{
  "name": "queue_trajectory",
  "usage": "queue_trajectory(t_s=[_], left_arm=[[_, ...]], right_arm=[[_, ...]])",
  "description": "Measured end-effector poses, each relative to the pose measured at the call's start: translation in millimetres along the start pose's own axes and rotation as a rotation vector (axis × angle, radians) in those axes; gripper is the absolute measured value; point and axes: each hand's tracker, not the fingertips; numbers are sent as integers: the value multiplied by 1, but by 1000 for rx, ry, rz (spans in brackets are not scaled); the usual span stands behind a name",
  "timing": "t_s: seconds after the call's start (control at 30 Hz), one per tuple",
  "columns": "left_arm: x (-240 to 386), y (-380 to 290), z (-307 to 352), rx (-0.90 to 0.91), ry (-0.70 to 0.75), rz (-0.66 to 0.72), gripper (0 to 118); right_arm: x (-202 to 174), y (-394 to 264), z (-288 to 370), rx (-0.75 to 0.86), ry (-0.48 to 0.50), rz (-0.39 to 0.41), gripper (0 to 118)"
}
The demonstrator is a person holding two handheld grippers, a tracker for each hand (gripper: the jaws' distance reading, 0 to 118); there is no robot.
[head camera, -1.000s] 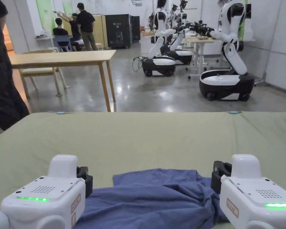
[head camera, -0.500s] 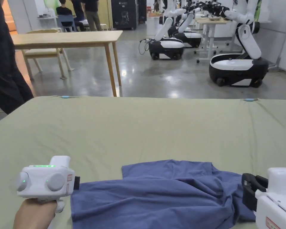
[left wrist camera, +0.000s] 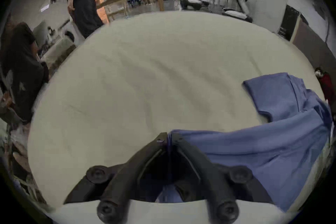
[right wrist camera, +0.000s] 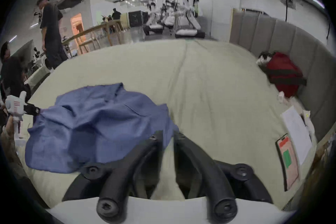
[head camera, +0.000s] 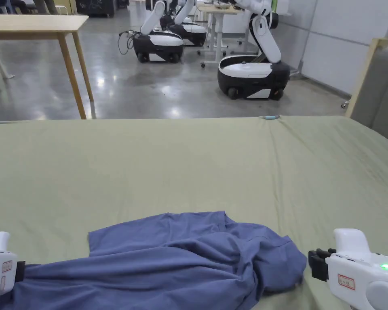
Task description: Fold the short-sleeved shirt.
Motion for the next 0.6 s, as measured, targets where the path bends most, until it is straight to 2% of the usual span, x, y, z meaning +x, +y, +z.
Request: queue_trajectory(t_s=[0.03,0.07,0.1,0.13,0.27,0.3,0.33,0.37,0.4,0.43,0.47,0.5,0.53,0.6], left_arm=[[0,3,8,-1,-21,11,0],[0,7,15,-2,-49,28,0],[0,10,23,2,-62,26,0],[-5,10,21,5,-82,34,0],[-7,10,36,59,-71,18,0],[-7,10,38,63,-74,18,0],[-6,9,39,67,-70,10,0],[-6,9,39,66,-60,-5,0],[1,5,45,75,-42,-23,0],[1,4,47,74,-41,-27,0],[1,3,47,72,-42,-33,0],[-1,2,49,74,-44,-36,0],[2,1,57,85,-38,-40,0],[1,0,70,103,-25,-43,0]], right_arm=[[1,3,-12,-34,14,16,40],[1,5,-21,-50,31,25,75],[2,7,-30,-59,58,29,102],[2,9,-37,-59,74,28,117],[-1,15,-60,-63,87,43,118],[-1,14,-70,-151,64,44,114],[-1,12,-76,-225,21,50,95],[3,7,-87,-239,3,68,88],[3,4,-81,-164,5,96,77],[2,6,-74,-133,27,94,59],[1,9,-69,-146,33,93,28],[-6,8,-55,-120,32,118,12],[-7,10,-48,-86,18,139,12],[-3,20,-31,-63,50,94,11]])
